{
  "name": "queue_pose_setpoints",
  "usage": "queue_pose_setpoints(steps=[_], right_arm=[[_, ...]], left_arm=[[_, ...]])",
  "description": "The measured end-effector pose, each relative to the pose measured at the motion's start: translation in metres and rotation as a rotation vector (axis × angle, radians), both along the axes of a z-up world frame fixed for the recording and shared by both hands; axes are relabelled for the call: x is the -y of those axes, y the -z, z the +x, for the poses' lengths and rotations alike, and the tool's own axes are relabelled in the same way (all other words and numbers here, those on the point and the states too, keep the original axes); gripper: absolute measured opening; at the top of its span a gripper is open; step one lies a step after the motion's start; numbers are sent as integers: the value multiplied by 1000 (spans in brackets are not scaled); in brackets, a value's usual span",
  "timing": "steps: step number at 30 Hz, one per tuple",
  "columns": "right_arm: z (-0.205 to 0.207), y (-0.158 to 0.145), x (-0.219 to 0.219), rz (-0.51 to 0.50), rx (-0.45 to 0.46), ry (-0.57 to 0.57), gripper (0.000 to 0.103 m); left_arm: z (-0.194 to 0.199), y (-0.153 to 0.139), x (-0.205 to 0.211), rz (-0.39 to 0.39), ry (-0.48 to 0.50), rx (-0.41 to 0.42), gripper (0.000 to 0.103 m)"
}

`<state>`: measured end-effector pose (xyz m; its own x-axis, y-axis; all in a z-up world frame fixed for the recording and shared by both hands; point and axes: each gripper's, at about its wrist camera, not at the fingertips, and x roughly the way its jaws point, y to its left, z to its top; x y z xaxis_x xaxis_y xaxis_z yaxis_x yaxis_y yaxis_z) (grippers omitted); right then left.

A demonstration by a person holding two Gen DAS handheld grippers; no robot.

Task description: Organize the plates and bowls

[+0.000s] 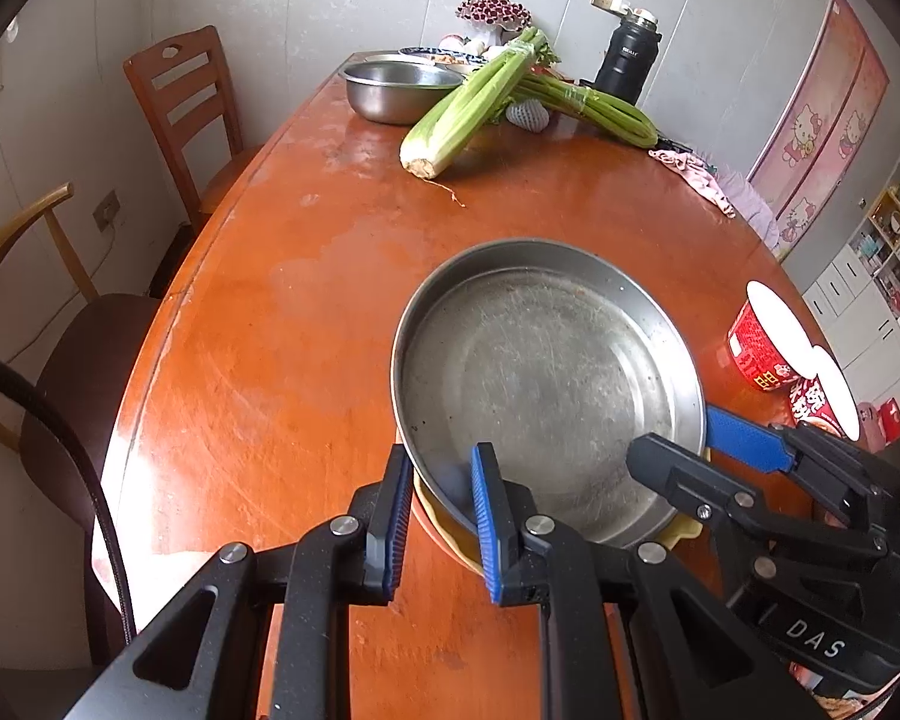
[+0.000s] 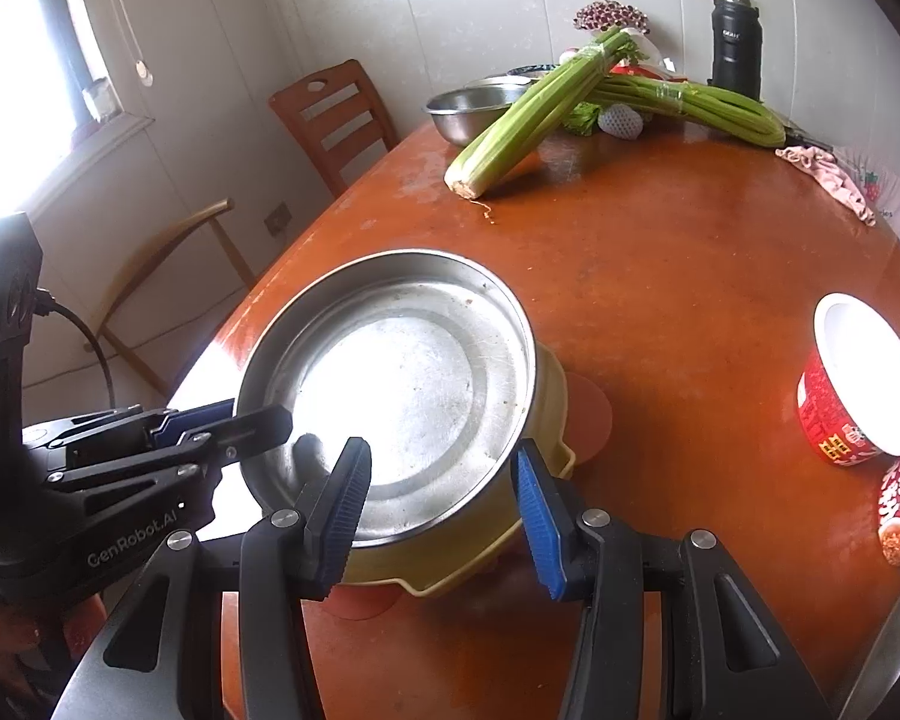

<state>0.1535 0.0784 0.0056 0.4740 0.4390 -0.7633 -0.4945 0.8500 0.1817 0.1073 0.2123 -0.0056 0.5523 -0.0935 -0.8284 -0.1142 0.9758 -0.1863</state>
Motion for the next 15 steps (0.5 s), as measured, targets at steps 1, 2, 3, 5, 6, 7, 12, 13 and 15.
queue_pose_setpoints(steps=[1,2,3,5,6,7,12,13,15], right_arm=[[0,0,0,0,1,-1,51],[0,0,0,1,0,-2,51],[0,0,1,1,0,-3,51],[-1,0,1,-2,1,-4,51],[-1,0,0,-6,3,-4,51],[-2,1,0,-11,6,-4,51],[-4,1,-7,-43,21,-10,51],[-4,1,-8,-51,25,-13,51],[-5,2,-11,-73,34,-20,51]], left_arm=[[0,1,-1,-1,0,-2,19],[0,1,-1,-2,0,-4,19],[-1,2,-1,-2,0,-4,19],[-1,2,0,1,2,-5,19],[0,3,0,1,4,-9,19],[1,4,0,-1,5,-13,19],[0,9,-1,-7,0,-25,19],[0,9,0,-6,0,-24,20],[-1,8,-1,-8,-1,-25,20]])
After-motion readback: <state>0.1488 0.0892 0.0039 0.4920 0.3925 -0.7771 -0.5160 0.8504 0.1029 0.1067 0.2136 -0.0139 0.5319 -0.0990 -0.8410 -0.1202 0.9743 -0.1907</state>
